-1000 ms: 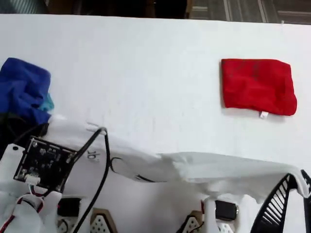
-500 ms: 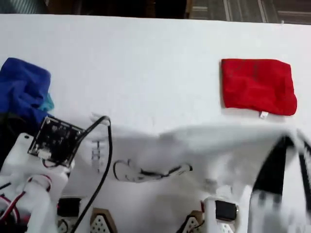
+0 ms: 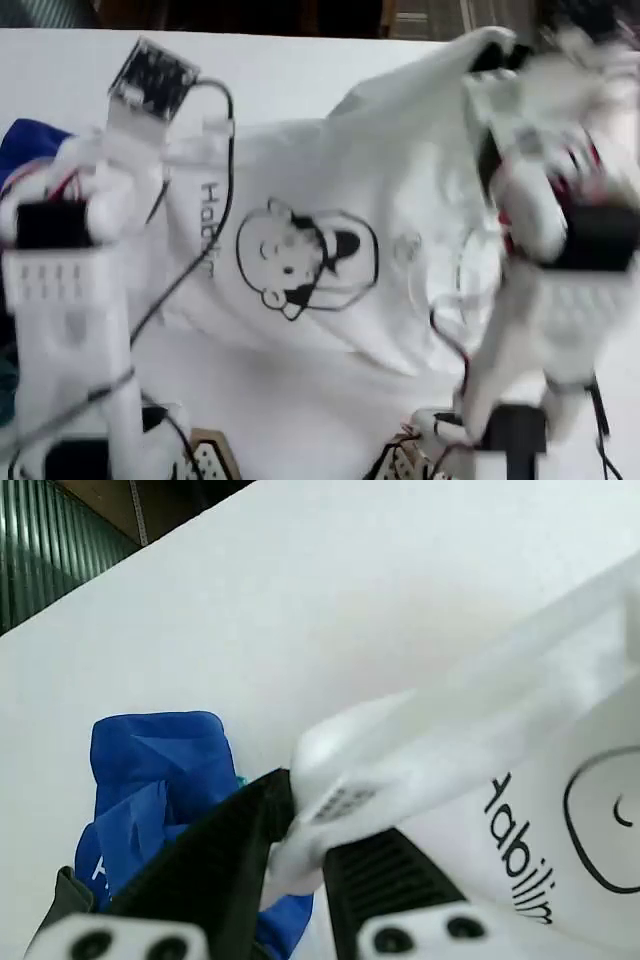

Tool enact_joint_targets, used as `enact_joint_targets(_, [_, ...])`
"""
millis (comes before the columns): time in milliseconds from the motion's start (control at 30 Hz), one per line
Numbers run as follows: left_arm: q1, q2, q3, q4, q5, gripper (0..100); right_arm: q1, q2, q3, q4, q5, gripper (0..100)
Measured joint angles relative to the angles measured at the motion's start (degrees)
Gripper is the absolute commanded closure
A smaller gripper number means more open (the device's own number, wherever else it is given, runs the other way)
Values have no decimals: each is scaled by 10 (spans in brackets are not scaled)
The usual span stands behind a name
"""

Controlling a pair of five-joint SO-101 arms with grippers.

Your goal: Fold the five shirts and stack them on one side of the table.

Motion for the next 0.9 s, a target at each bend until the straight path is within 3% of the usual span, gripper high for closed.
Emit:
enact_joint_targets(333, [0, 323, -260, -3, 0, 976, 4, 236, 1, -154, 0, 979])
enact_joint_targets(900, [1, 671, -703, 20, 0, 975, 11, 378, 1, -349, 0, 979])
